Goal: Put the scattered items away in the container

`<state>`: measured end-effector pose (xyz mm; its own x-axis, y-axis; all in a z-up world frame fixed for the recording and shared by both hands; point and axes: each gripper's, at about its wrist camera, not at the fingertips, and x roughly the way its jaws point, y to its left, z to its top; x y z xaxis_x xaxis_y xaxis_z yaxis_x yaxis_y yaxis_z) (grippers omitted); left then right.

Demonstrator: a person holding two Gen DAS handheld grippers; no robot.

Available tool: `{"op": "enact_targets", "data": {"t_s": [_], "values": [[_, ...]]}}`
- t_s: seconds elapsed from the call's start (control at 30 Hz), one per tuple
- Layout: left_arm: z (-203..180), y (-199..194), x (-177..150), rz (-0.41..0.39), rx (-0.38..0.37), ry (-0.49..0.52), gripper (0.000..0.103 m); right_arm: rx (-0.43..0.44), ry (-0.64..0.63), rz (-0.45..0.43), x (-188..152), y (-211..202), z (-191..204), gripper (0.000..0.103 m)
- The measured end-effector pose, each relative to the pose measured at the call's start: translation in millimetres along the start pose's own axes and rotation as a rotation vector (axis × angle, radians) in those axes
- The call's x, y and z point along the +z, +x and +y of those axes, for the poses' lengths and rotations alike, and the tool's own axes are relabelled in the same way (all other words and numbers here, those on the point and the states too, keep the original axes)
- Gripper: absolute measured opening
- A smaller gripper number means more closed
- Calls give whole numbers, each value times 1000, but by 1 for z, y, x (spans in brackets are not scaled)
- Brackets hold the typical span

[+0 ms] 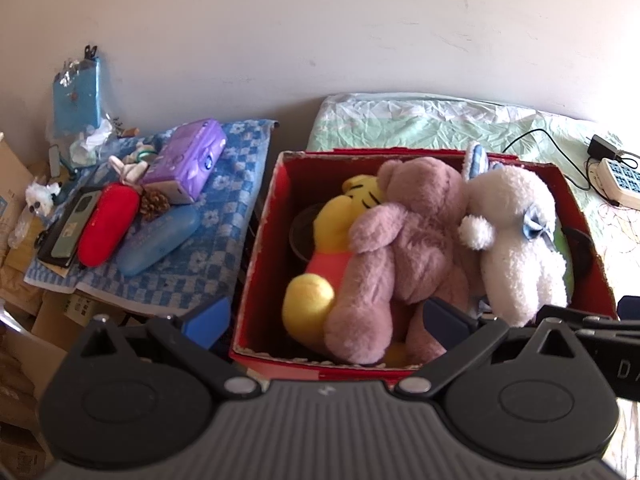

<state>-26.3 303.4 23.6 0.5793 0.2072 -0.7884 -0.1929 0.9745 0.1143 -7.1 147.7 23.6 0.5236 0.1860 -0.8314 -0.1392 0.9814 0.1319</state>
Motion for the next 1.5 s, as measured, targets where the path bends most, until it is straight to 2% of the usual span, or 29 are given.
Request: {"op": "enact_targets", "data": {"t_s": [0.37, 0.77, 1.07, 1.5], "values": [[8, -3, -6, -6, 26, 2, 103, 10, -13, -18, -6, -4, 8, 85], [4, -8, -12, 7, 19, 2, 103, -6, -4, -37, -12, -13, 9, 85], [-1, -15, -7, -44, 33, 19, 103, -14, 3, -73, -10, -23, 6, 85], [-3, -12, -8, -41, 21, 8, 103, -14, 31, -68, -9, -20, 0, 85]]}}
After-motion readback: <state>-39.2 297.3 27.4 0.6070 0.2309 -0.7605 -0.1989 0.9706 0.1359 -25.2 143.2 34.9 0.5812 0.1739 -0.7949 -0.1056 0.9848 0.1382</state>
